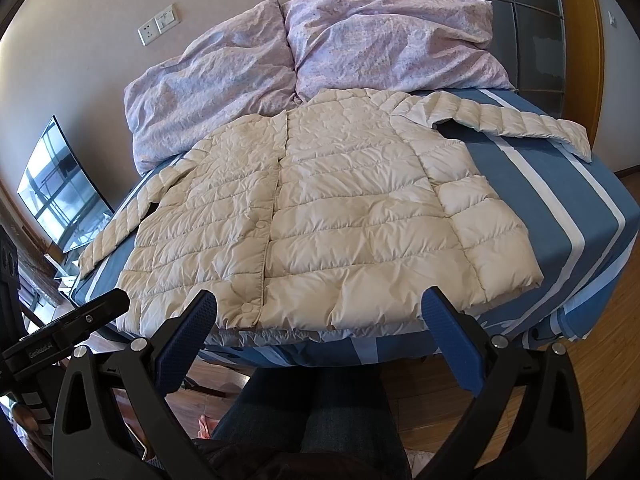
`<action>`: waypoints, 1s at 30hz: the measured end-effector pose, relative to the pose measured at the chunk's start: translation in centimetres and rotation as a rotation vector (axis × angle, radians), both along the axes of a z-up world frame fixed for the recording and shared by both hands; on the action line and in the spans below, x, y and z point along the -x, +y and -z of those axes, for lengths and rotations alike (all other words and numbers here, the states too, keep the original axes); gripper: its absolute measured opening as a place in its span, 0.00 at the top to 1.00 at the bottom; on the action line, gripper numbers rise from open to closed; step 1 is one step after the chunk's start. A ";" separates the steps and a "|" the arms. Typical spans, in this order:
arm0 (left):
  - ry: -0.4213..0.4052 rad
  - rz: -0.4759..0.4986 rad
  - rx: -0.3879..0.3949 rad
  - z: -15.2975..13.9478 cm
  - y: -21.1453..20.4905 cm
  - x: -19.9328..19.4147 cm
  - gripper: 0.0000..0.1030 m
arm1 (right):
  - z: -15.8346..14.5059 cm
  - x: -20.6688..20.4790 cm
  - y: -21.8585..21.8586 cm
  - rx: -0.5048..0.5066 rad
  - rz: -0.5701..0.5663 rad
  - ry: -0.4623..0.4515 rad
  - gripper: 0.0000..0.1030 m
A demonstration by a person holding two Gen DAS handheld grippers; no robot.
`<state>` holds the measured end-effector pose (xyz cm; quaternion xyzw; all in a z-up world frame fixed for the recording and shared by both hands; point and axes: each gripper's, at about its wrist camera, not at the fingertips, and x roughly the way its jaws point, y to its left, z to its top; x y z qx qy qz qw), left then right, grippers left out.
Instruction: Fold large clothes
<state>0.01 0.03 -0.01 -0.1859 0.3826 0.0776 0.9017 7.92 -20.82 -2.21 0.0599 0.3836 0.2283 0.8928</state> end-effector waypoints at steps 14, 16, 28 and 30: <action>0.000 0.000 0.001 0.0 0.0 0.0 0.02 | 0.1 0.0 -0.1 -0.001 0.000 0.000 0.01; 0.000 0.000 0.001 0.0 0.0 0.0 0.02 | 0.1 0.0 -0.1 -0.002 -0.001 0.001 0.01; 0.000 0.000 0.001 0.0 0.0 0.0 0.02 | 0.2 0.0 -0.2 -0.003 0.000 0.000 0.01; 0.000 0.000 0.001 0.0 0.0 0.0 0.02 | 0.3 0.0 -0.2 -0.002 0.000 0.001 0.01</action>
